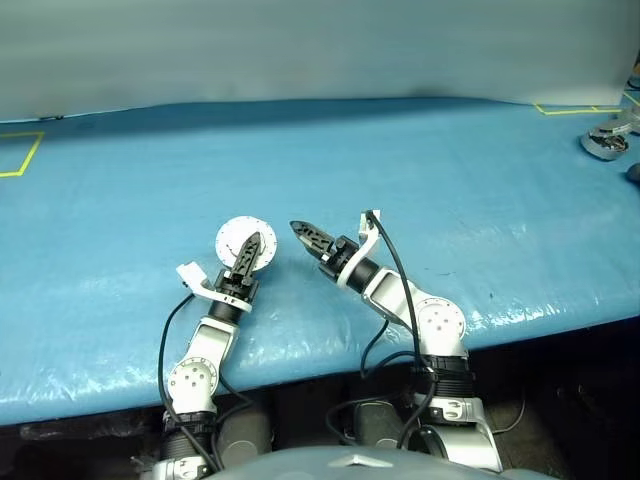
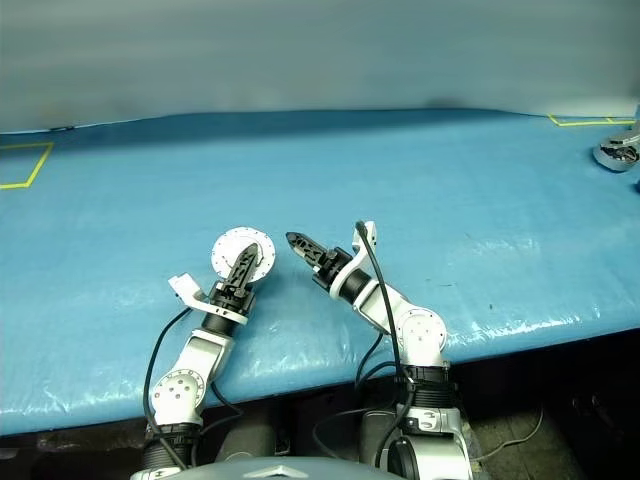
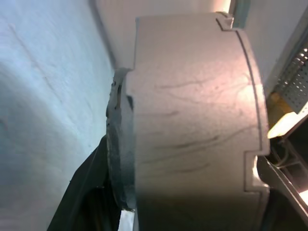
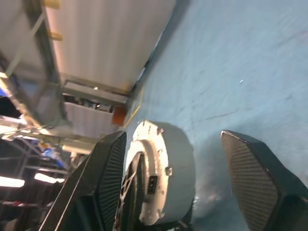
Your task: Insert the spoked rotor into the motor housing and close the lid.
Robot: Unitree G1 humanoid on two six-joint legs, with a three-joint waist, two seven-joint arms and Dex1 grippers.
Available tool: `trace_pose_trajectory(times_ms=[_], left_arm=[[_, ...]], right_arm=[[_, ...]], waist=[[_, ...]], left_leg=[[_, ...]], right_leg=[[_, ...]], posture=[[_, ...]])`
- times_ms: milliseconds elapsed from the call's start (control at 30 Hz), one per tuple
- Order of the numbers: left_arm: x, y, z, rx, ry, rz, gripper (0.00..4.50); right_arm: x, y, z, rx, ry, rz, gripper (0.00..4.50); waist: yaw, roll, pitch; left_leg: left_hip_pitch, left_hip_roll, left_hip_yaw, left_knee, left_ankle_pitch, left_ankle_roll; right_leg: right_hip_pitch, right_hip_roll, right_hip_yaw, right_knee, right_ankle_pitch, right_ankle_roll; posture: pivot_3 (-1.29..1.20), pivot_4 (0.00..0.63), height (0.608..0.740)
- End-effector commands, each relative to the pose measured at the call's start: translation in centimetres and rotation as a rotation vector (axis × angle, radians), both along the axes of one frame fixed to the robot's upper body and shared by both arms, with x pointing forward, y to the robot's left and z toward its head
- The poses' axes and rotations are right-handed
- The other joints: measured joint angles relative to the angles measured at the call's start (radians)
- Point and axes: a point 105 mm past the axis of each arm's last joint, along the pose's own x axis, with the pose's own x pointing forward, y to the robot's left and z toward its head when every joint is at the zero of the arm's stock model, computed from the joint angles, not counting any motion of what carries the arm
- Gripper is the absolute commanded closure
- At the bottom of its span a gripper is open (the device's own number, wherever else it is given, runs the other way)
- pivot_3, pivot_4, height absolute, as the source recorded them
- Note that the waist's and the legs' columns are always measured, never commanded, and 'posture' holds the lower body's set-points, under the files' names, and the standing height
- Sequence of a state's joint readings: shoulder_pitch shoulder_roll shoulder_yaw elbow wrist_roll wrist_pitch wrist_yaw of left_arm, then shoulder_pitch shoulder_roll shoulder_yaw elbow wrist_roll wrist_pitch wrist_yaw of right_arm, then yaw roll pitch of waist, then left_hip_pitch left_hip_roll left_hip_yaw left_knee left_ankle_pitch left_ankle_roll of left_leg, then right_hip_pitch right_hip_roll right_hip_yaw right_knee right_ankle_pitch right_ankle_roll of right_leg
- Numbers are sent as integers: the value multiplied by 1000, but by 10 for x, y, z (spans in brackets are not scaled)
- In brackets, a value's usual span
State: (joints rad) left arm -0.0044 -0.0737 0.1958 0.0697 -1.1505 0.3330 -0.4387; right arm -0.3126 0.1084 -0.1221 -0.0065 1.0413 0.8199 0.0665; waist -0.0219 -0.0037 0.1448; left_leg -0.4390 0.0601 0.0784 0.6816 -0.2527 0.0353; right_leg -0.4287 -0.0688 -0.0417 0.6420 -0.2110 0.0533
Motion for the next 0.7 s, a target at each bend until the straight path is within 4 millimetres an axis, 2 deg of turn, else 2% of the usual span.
trace_pose_trajectory(times_ms=[33, 167, 267, 300, 400, 567, 700], left_arm=[[10, 12, 8, -29, -7, 180, 1937], [31, 68, -1, 94, 133, 487, 1937], [50, 102, 0, 156, 221, 652, 1937], [55, 108, 4, 164, 220, 685, 1937], [66, 118, -3, 192, 310, 736, 1937], [71, 123, -13, 249, 404, 764, 1937], [60, 135, -23, 289, 455, 810, 757]], right_arm=[[6, -5, -3, -108, -64, -64, 1302], [1, -6, -7, -325, -204, -30, 1302], [9, -18, -10, -548, -339, -135, 1302], [10, -19, -8, -549, -359, -147, 1302], [11, -18, -8, -558, -384, -161, 1302], [10, -14, -9, -569, -395, -167, 1302], [8, -12, -10, -573, -396, -158, 1276]], waist=[[0, 0, 0], [0, 0, 0], [5, -1, 0], [7, -1, 0], [8, -3, -1], [6, -3, -2], [-2, -3, -2]], left_leg=[[0, 0, 0, 0, 0, 0], [2, 1, -1, 0, 1, -2], [3, 1, -3, 0, 4, -4], [4, 1, -3, 1, 4, -4], [4, 1, -1, 1, 5, -5], [7, 1, 0, 0, 5, -5], [11, 2, 0, 0, 5, -5]], right_leg=[[0, 0, 0, 0, 0, 0], [1, 1, 0, 1, 0, 0], [3, 5, 0, 0, 1, -5], [3, 5, 0, 0, 1, -5], [4, 5, 0, 1, 4, -1], [6, 5, 1, 1, 4, -1], [9, 5, 0, 1, 4, -2]], posture=[[0, 150, 740], [0, 150, 740], [0, 150, 740], [0, 150, 740], [0, 150, 740], [0, 150, 740], [0, 150, 740]])
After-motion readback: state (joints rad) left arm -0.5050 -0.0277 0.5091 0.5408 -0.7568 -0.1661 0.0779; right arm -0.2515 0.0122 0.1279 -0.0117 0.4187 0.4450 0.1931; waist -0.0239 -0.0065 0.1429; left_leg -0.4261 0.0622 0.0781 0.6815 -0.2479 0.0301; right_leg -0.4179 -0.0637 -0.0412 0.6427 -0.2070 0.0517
